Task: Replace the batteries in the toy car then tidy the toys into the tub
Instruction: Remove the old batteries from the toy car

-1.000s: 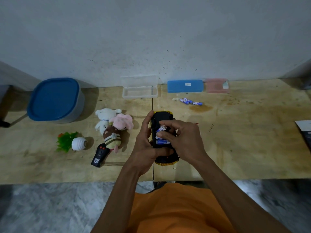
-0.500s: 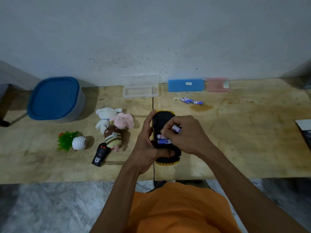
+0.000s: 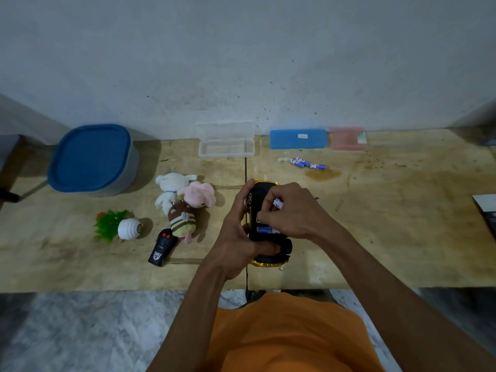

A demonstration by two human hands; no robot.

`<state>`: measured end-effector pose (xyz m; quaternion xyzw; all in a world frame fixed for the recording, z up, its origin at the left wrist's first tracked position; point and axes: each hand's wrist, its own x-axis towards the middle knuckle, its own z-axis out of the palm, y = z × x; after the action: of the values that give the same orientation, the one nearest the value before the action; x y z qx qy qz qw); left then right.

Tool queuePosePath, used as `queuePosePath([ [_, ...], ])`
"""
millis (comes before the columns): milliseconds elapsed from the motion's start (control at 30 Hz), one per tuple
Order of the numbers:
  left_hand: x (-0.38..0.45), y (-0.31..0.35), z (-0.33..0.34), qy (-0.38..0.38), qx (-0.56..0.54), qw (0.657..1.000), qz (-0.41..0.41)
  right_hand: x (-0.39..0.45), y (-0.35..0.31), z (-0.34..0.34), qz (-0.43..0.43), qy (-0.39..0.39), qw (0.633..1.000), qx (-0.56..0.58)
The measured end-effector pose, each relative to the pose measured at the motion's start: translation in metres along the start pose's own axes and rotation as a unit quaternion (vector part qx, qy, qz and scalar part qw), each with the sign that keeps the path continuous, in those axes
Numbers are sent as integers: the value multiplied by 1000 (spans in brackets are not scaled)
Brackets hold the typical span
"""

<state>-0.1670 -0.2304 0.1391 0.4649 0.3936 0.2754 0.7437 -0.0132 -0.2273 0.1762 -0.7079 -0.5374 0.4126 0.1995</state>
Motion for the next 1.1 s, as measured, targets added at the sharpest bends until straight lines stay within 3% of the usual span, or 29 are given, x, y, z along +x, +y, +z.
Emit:
queuePosePath([
  [100,1,1,1,5,-4,1000,-7,-5,3,-5,-29,-15,999,33],
  [267,4,-1,-1,6,-14,1000,-10,-16,7,-5,-110,-8,993,-35],
  [400,5,-4,-2,-1,-10,1000,-13,-14,9,-4,-125,-10,992,-35],
  [500,3,-3,-1,10,-15,1000,-13,-10,12,-6,-84,23,984,153],
  [600,1,-3,-4,19,-17,1000,-10,-12,13,-16,40,19,906,420],
  [667,1,-4,-7,17,-20,1000,-8,-16,13,-19,93,-5,859,503],
  [767,0,-6,-11,9,-26,1000,-6,-26,15,-16,97,1,896,434],
  [933,0,-3,-15,6,-11,1000,14,-44,21,-6,32,10,985,171],
  [1100,0,0,-11,15,20,999,43,-50,21,2,58,4,975,215],
])
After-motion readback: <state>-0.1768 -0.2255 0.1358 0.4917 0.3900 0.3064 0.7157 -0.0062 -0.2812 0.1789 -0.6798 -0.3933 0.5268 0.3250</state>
